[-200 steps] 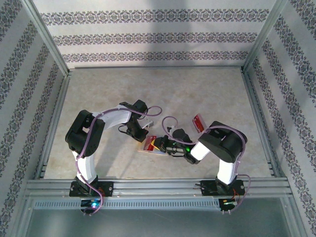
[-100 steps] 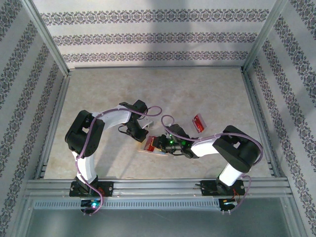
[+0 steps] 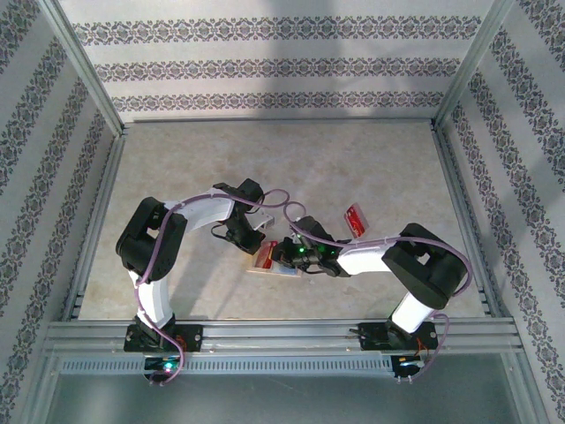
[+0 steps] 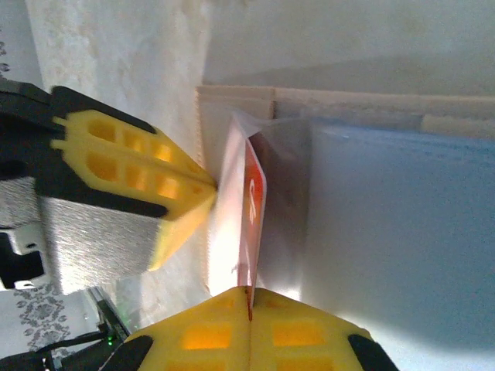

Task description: Put the credit cards into the card holder

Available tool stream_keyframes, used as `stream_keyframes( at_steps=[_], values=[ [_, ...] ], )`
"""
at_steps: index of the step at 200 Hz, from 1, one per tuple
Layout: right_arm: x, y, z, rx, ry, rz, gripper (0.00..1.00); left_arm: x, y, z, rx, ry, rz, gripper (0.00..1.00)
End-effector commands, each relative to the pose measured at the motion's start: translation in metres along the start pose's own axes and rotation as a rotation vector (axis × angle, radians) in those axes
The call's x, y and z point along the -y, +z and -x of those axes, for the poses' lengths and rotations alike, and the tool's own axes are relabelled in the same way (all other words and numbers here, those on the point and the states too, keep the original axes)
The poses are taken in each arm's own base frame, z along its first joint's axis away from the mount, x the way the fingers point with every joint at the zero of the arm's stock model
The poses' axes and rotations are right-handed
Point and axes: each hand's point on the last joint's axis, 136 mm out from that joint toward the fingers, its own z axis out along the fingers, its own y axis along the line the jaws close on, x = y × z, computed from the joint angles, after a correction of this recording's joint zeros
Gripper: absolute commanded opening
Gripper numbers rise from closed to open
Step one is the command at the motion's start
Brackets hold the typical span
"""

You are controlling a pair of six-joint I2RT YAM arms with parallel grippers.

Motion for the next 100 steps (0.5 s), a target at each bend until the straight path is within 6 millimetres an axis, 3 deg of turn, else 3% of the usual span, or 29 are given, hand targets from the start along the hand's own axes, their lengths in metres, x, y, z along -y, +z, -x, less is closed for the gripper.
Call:
stream_keyframes(
  at_steps=[1,68,100],
  values=[
    [0.015,0.007,-0.005,-0.025,-0.016,-0.068,0.07,-0.001,0.001,-0.008,-0.019,0.018,0.023,0.00],
    [0.023,0.011,-0.008,-0.048,-0.007,-0.098,0.09,0.001,-0.015,-0.002,0.024,0.028,0.031,0.00],
    [0.018,0.006,-0.006,-0.040,-0.015,-0.095,0.12,-0.004,-0.023,0.000,0.047,0.018,0.051,0.00]
  ],
)
